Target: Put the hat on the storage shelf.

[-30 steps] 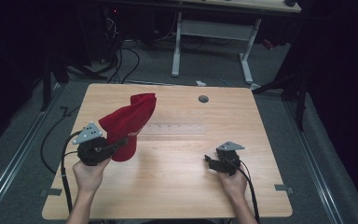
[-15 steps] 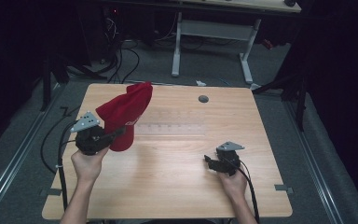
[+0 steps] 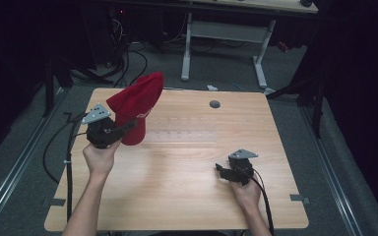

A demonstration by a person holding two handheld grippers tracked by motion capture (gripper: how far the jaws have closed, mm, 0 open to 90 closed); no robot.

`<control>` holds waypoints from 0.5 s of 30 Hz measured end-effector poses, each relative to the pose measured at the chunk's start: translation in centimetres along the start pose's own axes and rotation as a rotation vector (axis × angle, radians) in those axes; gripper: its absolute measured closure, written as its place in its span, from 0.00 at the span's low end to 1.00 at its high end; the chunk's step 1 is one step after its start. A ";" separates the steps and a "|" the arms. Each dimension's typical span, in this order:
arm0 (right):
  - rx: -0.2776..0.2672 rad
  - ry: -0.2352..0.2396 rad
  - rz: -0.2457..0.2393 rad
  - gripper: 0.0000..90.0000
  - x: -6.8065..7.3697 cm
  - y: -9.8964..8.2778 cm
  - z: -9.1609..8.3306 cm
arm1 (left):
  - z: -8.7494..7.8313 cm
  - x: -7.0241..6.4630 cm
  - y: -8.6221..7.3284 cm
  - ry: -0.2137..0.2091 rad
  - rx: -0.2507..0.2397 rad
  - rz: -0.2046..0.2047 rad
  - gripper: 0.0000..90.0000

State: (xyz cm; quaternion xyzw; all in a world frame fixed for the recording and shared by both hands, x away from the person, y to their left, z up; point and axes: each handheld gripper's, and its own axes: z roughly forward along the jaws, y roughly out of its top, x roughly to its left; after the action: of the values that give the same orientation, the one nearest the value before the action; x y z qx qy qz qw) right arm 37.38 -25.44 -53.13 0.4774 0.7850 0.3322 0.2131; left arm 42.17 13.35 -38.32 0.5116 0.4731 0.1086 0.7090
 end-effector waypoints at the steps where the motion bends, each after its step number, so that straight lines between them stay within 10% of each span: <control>1: 0.000 0.000 0.001 0.41 0.0 0.0 0.0 | 0.3 0.1 0.0 0.004 -0.002 0.005 0.93; 15: 0.003 0.001 0.001 0.41 0.0 0.0 0.0 | 3.8 2.5 -0.6 0.035 -0.019 -0.010 0.93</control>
State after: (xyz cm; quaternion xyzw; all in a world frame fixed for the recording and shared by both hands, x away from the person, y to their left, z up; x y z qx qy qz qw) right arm 37.36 -25.43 -53.11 0.4779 0.7854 0.3314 0.2119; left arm 46.29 12.28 -40.13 0.5004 0.4868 0.1187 0.7061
